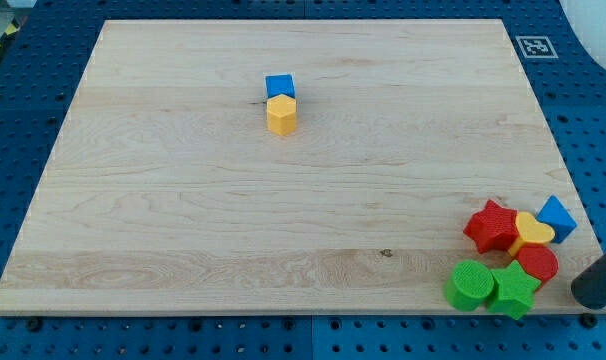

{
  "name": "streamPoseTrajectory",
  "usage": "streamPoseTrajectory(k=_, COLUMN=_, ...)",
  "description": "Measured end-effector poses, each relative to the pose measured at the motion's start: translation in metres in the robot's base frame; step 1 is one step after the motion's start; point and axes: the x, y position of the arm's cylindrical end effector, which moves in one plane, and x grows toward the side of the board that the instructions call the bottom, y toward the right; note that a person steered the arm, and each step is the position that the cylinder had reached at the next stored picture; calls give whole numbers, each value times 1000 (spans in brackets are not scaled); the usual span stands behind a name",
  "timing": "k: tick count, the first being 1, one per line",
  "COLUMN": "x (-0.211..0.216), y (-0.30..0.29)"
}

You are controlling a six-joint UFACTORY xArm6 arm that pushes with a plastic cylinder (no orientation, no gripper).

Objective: Slide the green star and green circle towards the bottom center

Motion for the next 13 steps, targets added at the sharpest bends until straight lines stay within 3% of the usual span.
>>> streamPoseTrajectory(k=4, x=1, y=-26)
streamPoseTrajectory(k=13, x=0, y=-153)
